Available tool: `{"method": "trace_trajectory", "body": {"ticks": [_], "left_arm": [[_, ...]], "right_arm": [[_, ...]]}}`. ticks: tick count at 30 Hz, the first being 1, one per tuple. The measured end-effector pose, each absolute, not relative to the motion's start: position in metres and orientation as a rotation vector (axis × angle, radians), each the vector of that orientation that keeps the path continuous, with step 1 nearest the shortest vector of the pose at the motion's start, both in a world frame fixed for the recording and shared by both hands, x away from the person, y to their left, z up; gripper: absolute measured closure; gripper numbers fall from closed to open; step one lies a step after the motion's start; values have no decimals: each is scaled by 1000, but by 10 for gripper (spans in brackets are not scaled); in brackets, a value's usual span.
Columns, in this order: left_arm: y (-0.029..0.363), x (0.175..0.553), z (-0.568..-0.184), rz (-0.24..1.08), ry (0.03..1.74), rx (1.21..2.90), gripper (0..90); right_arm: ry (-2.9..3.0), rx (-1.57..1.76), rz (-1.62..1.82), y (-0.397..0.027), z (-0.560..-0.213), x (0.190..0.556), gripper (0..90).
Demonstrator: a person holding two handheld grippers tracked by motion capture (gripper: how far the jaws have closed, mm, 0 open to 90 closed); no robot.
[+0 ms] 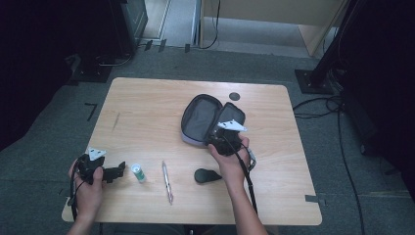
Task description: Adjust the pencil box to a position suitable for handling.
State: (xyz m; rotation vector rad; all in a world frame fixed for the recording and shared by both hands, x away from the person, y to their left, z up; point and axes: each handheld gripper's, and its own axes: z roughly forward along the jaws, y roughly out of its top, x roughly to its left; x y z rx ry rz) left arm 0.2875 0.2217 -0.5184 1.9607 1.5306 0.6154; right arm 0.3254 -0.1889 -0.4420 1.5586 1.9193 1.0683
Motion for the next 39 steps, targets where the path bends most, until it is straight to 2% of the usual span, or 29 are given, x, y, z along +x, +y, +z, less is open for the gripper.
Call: {"method": "trace_trajectory", "body": {"ticks": [12, 14, 15, 16, 17, 20, 30, 34, 39], "left_arm": [[222, 288, -518, 616, 1529, 1962, 0], [222, 288, -518, 615, 1529, 1962, 0], [222, 288, -518, 615, 1530, 1961, 0], [222, 288, -518, 615, 1530, 1961, 0], [222, 288, -518, 616, 1529, 1962, 0], [222, 288, -518, 615, 1530, 1962, 0], [222, 288, -518, 616, 1529, 1963, 0], [222, 288, -519, 617, 1528, 1961, 0], [222, 288, -519, 617, 1529, 1961, 0]], "right_arm": [[1929, 1628, 979, -173, -461, 345, 586], [1948, 1625, 946, -169, -466, 348, 661], [1948, 1625, 946, -169, -466, 348, 661], [1985, 1606, 942, -168, -468, 348, 782], [2002, 1600, 938, -167, -468, 348, 824], [2028, 1568, 923, -166, -466, 348, 880], [2051, 1456, 898, -183, -450, 347, 891], [2049, 1425, 904, -203, -441, 347, 890], [2037, 1458, 849, -226, -445, 349, 884]]}}
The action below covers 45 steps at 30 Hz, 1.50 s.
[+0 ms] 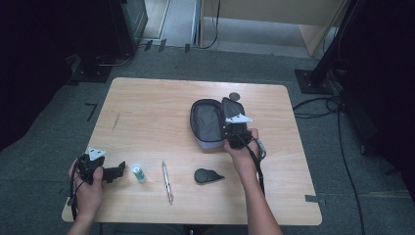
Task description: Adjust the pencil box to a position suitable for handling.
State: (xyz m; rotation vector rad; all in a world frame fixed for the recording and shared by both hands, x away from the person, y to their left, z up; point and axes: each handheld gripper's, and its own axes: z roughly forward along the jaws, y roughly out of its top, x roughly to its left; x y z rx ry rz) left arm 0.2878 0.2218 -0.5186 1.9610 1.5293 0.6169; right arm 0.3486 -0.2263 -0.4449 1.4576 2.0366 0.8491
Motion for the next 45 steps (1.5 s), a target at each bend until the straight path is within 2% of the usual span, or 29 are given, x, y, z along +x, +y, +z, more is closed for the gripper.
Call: {"method": "trace_trajectory", "body": {"ticks": [7, 8, 9, 10, 11, 12, 13, 16, 17, 21, 23, 24, 26, 28, 45], "left_arm": [[222, 288, -518, 616, 1530, 1961, 0], [222, 288, -518, 616, 1529, 1962, 0], [222, 288, -518, 615, 1530, 1961, 0], [222, 288, -519, 615, 1530, 1961, 0], [222, 288, -518, 616, 1529, 1962, 0], [222, 288, -518, 616, 1529, 1962, 0], [222, 288, -518, 616, 1530, 1962, 0], [222, 288, -518, 616, 1530, 1961, 0], [222, 288, -518, 616, 1529, 1962, 0], [222, 288, -518, 616, 1529, 1962, 0], [222, 288, -518, 616, 1530, 1961, 0], [222, 288, -518, 616, 1530, 1961, 0], [222, 288, -518, 616, 1529, 1962, 0], [222, 288, -518, 616, 1529, 1963, 0], [222, 288, -518, 616, 1528, 1962, 0]], "right_arm": [[2003, 1540, 825, -252, -461, 350, 859], [1983, 1549, 834, -253, -462, 348, 767], [1983, 1549, 834, -253, -462, 348, 767], [1972, 1554, 836, -253, -462, 347, 709], [1946, 1570, 821, -251, -462, 346, 632], [1886, 1634, 793, -249, -461, 345, 501], [1865, 1672, 807, -248, -460, 344, 447], [1835, 1712, 792, -242, -460, 345, 376], [1832, 1712, 789, -239, -461, 345, 384], [1852, 1670, 780, -231, -464, 348, 516], [1858, 1659, 768, -230, -465, 349, 543], [1850, 1641, 706, -226, -467, 352, 660], [1854, 1623, 683, -225, -469, 353, 789], [1874, 1592, 697, -226, -468, 353, 867], [2114, 1260, 876, -196, -463, 342, 891]]}}
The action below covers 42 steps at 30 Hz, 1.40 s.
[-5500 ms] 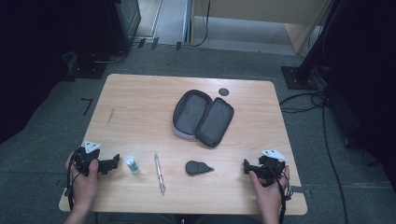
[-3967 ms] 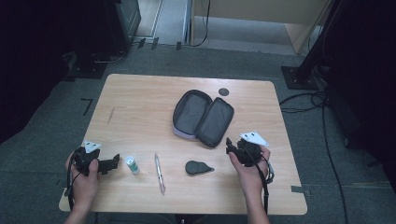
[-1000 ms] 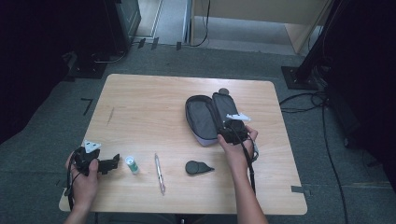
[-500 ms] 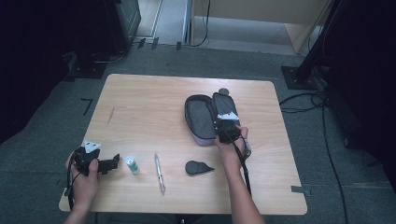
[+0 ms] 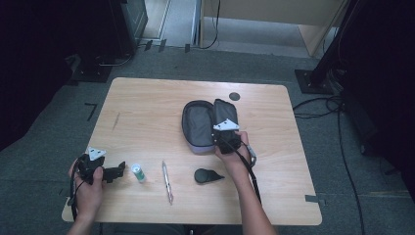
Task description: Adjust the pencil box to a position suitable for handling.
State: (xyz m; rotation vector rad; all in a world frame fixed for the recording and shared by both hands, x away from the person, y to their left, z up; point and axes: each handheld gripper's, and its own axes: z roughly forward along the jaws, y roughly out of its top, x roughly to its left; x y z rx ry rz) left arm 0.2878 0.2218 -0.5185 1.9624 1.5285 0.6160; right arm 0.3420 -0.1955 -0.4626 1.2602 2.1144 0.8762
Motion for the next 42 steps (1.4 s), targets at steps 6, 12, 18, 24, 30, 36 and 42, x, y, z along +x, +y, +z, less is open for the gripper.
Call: {"method": "trace_trajectory", "body": {"ticks": [6, 12, 18, 24, 30, 36, 42], "left_arm": [[222, 288, -518, 616, 1529, 1962, 0], [222, 288, -518, 616, 1529, 1962, 0], [222, 288, -518, 616, 1530, 1963, 0], [222, 288, -518, 616, 1529, 1962, 0], [222, 288, -518, 616, 1529, 1961, 0], [222, 288, -518, 616, 1529, 1963, 0], [222, 288, -518, 616, 1529, 1963, 0]], "right_arm": [[2163, 1214, 876, -201, -464, 340, 884], [2006, 1373, 782, -223, -464, 350, 588], [1851, 1685, 808, -234, -465, 343, 442], [1827, 1789, 809, -223, -467, 331, 412], [1879, 1916, 815, -221, -484, 339, 479], [1859, 1940, 834, -227, -488, 345, 682], [1924, 1868, 812, -234, -488, 348, 803]]}}
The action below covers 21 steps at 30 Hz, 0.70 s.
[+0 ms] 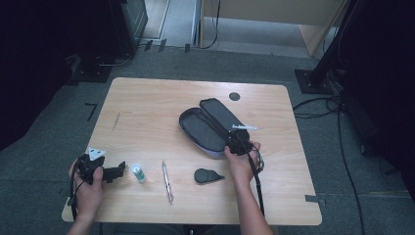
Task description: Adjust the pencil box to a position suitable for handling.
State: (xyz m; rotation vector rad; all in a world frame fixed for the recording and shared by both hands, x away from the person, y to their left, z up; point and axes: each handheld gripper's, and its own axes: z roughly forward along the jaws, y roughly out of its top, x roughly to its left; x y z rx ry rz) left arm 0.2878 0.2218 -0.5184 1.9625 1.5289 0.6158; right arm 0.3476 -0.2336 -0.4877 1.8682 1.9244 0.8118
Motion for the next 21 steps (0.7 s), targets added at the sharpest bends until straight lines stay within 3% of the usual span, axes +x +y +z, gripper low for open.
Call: {"method": "trace_trajectory", "body": {"ticks": [7, 10, 11, 15, 18, 21], "left_arm": [[222, 288, -518, 616, 1529, 1963, 0], [222, 288, -518, 616, 1529, 1963, 0], [222, 288, -518, 616, 1529, 1962, 0], [222, 288, -518, 615, 1529, 1961, 0], [222, 288, -518, 616, 1529, 1960, 0], [222, 288, -519, 616, 1530, 1959, 0]], "right_arm": [[1979, 1677, 886, -238, -483, 348, 840], [1988, 1650, 909, -238, -482, 348, 769], [1949, 1706, 890, -238, -482, 348, 586], [1883, 1903, 930, -235, -479, 341, 490], [1931, 1871, 869, -221, -482, 337, 543], [1918, 1870, 838, -218, -487, 340, 704]]}}
